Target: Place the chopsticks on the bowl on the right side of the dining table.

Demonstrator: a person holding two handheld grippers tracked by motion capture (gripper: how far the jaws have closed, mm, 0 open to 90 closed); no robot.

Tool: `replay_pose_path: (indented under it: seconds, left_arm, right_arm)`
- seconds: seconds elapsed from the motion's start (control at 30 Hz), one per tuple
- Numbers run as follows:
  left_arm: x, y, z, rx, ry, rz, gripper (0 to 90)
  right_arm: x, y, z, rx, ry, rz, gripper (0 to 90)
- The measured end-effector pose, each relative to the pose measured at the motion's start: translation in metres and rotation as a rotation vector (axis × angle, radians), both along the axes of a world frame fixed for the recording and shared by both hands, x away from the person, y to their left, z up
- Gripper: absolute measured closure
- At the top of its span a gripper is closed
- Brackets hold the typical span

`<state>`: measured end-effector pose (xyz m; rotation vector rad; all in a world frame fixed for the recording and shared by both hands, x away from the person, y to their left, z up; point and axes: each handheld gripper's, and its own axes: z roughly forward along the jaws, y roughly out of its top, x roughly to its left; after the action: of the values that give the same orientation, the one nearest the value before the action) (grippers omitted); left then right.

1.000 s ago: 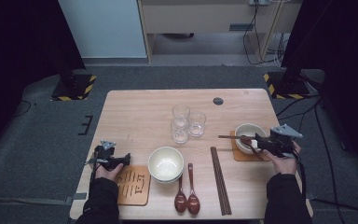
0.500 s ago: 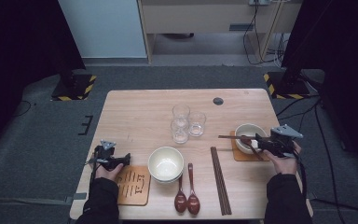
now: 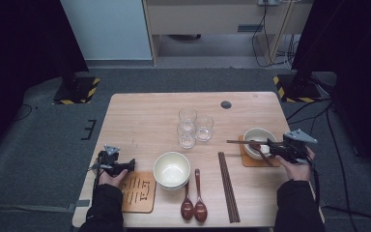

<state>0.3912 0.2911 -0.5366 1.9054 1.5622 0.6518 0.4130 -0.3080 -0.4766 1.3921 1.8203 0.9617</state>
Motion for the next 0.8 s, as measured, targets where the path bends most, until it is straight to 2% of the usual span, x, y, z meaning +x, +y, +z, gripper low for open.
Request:
replay_pose_path:
  seconds: [0.3,0.57,0.8]
  left_arm:
    - [0.0000,0.0000,0.0000,0.000,0.000,0.000,2.4]
    - [0.0000,0.0000,0.0000,0.000,0.000,0.000,2.4]
    - [0.0000,0.0000,0.0000,0.000,0.000,0.000,2.4]
  right_arm:
    - [0.0002,-0.0025,-0.0005,0.008,0.002,-0.001,34.3]
    - [0.0032,0.0016,0.0048,0.043,-0.018,0.015,32.3]
    - [0.0095,0.0059,0.0001,0.027,0.000,0.015,30.4]
